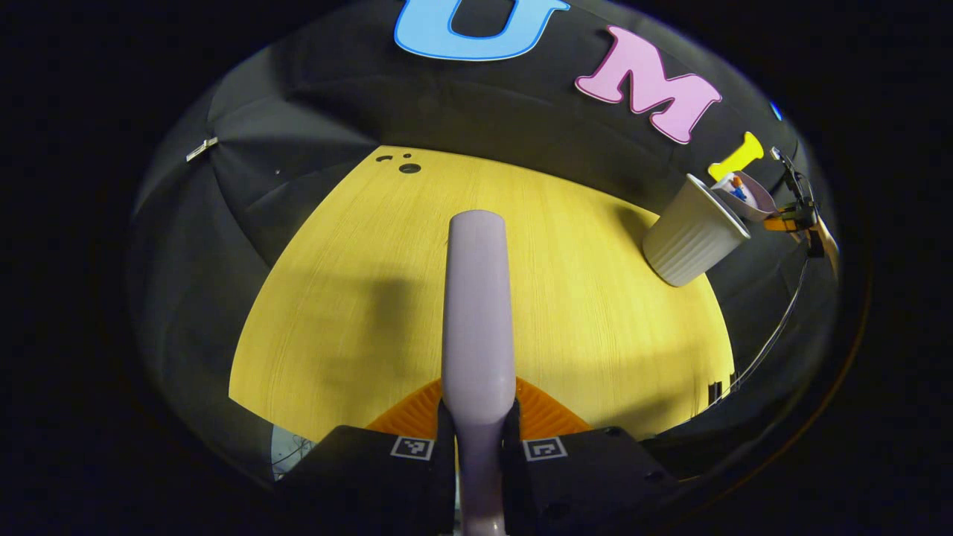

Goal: Pick up the small broom and dustpan from the desktop, sweep the trash into the dustpan with the broom, and then empty the trash into the garbage bin.

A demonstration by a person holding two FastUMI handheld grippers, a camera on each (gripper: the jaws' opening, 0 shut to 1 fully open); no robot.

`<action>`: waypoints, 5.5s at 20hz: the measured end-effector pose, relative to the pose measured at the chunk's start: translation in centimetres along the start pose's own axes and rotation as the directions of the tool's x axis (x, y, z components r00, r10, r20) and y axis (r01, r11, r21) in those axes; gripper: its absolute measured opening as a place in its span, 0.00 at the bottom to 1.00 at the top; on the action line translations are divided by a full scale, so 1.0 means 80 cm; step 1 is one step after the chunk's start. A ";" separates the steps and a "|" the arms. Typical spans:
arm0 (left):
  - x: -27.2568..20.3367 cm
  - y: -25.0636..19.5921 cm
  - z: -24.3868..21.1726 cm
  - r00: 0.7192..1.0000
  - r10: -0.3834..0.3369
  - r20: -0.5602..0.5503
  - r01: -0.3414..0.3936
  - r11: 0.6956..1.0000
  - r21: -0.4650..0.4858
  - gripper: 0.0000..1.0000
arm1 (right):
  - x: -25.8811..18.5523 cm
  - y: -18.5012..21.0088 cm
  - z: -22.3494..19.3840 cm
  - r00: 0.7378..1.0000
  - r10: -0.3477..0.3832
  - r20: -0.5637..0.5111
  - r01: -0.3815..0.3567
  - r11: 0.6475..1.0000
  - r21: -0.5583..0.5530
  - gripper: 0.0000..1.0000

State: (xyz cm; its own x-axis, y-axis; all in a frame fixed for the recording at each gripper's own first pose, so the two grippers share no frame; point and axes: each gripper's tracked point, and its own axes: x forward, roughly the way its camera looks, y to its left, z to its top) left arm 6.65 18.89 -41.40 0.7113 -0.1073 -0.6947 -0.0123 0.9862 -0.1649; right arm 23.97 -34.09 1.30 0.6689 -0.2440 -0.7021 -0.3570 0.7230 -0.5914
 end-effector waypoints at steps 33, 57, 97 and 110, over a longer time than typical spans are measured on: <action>0.016 0.011 -0.008 1.000 -0.006 -0.011 0.004 0.992 -0.123 0.30 | -0.023 0.011 0.011 0.956 -0.293 -0.008 0.228 0.759 -0.609 0.33; -0.029 -0.035 0.026 0.984 -0.053 0.168 0.051 0.998 0.021 0.30 | -0.211 0.185 -0.037 0.982 0.079 0.169 -0.140 0.910 0.389 0.34; 0.196 -0.081 -0.045 0.964 0.102 -0.245 -0.012 0.939 0.344 0.34 | 0.003 0.609 -0.089 0.921 0.377 -0.095 -0.256 0.773 0.581 0.34; 0.165 -0.110 0.008 0.997 0.055 -0.058 -0.030 0.930 0.365 0.97 | -0.012 0.592 -0.064 0.931 0.365 -0.015 -0.271 0.716 0.643 1.00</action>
State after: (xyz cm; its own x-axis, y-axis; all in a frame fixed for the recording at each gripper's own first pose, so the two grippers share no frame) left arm 16.58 8.90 -48.70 0.6676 -0.0603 -0.7421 0.2241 0.9668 0.1231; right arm 3.12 -2.94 -28.08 0.4829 0.0274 -0.8753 -0.0178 0.9996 0.0215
